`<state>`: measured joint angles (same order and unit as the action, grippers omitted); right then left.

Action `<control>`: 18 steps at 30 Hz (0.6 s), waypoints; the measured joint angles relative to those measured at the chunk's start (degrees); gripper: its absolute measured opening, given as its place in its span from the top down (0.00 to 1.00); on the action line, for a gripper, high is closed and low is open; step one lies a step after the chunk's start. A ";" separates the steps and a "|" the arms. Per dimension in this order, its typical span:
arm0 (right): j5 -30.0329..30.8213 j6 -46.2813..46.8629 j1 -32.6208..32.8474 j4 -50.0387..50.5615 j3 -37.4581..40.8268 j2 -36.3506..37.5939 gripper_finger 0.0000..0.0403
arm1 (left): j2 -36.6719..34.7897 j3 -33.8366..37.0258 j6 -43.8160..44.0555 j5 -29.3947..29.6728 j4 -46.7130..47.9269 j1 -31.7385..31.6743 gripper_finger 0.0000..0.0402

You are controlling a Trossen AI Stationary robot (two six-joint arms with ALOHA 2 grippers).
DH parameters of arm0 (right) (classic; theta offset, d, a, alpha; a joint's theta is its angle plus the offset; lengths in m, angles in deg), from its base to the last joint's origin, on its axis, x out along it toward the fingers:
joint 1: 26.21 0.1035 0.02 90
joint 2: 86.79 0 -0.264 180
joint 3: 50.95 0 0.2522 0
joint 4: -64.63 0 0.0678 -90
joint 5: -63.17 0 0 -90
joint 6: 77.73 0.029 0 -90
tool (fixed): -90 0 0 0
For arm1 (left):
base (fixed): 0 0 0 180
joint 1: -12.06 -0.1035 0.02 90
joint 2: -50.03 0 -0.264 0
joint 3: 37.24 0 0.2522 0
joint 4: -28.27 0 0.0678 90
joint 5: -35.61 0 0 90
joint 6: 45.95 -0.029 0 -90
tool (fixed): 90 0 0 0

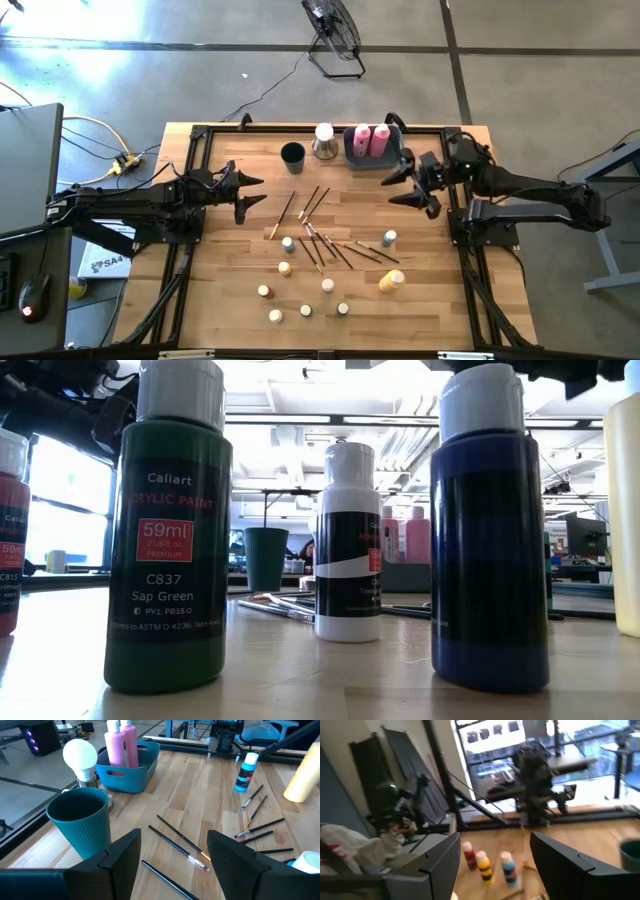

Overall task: Pick & Place Paint Supplies
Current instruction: Put the large yellow paint bottle into the blue bin

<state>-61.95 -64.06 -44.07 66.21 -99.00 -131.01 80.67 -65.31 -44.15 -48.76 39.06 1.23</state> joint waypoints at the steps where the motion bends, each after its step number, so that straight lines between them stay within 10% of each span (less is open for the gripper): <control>1: 0.23 -0.50 0.77 1.45 -1.19 0.41 0.42 | 0.00 0.00 0.00 0.00 -0.01 0.00 0.44; 10: 14.76 -9.45 10.65 31.21 -10.53 0.58 0.43 | 0.00 0.00 0.00 0.00 0.02 0.00 0.44; 18: 20.31 -6.36 19.99 35.81 -10.53 -0.37 0.43 | 0.00 0.00 0.00 -0.02 -0.02 0.00 0.44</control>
<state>-41.64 -70.42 -24.08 102.02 -109.53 -131.38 80.67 -65.31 -44.15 -48.78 39.05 1.23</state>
